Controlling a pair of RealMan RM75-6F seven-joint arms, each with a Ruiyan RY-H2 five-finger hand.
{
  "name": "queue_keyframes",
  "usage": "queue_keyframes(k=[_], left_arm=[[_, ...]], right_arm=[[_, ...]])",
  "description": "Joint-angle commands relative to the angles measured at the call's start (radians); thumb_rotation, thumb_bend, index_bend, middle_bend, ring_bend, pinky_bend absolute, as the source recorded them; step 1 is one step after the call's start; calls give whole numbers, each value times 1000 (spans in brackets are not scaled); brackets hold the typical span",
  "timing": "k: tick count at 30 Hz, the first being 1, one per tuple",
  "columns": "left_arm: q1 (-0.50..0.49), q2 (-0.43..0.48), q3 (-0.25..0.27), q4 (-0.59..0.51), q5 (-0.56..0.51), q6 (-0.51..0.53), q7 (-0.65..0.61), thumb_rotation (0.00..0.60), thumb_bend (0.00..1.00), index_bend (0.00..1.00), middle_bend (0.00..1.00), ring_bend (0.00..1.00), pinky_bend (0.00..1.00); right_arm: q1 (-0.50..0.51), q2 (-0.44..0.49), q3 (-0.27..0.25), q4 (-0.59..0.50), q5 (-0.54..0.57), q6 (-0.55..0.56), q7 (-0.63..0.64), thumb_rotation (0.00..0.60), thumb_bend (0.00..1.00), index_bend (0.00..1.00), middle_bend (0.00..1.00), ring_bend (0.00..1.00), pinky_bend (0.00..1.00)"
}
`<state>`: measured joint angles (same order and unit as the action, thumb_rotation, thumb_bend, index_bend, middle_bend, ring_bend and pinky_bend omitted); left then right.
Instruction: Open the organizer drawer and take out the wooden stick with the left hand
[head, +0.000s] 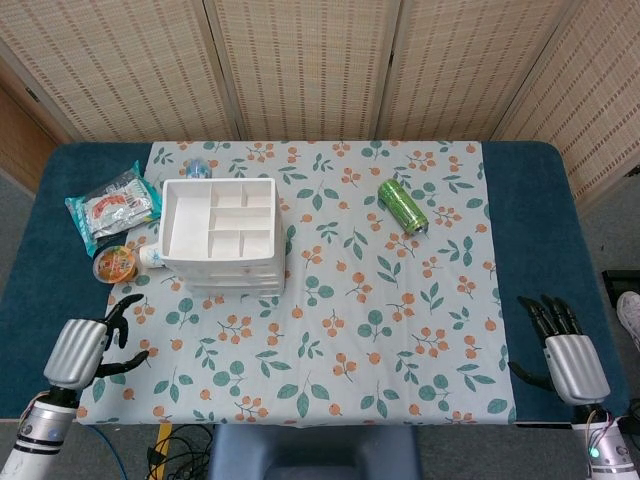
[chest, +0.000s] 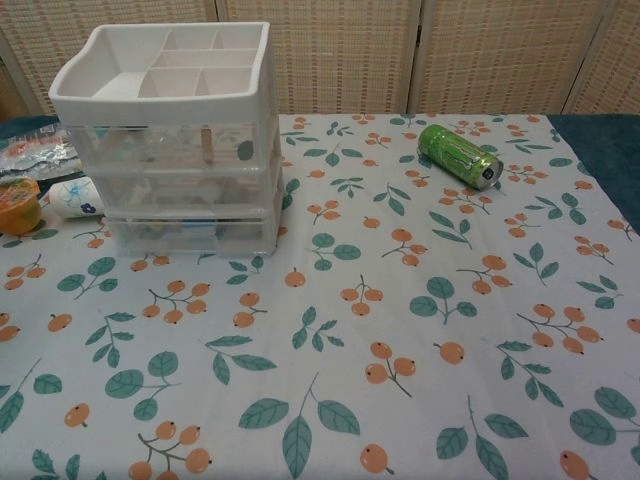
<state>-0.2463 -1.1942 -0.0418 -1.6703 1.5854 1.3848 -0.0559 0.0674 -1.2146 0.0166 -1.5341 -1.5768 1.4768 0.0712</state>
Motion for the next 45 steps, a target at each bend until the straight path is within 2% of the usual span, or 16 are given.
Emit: queue_keyframes(k=[1,9,19,30,45], left_arm=[[-74,6,1,-18,22,-99,-128,600,162,181,773,829,988],[-177,-24,7,-17,28,-242,-312,600,163,100,846,917,1000],[-255,-113,-4,20,-39,-361,-406,600,162,32,857,932,1000],[-294,-185,-42,62,-131,-407,-465,600,162,11,859,935,1000],[-284,-258,-80,100,-218,-378,-473,600,162,11,860,936,1000]], right_arm=[[0,0,1,0,1,2,-2,600,175,64,135,92,31],[0,-2,-1,-6,6,-3,-12,600,175,64,135,92,31],[-4,-7,-5,4,19,-8,-10,600,175,64,135,92,31],[-6,-5,-3,0,27,-10,-15,600,175,64,135,92,31],[-7,-2,0,-9,40,-15,-28,600,178,64,135,92,31]])
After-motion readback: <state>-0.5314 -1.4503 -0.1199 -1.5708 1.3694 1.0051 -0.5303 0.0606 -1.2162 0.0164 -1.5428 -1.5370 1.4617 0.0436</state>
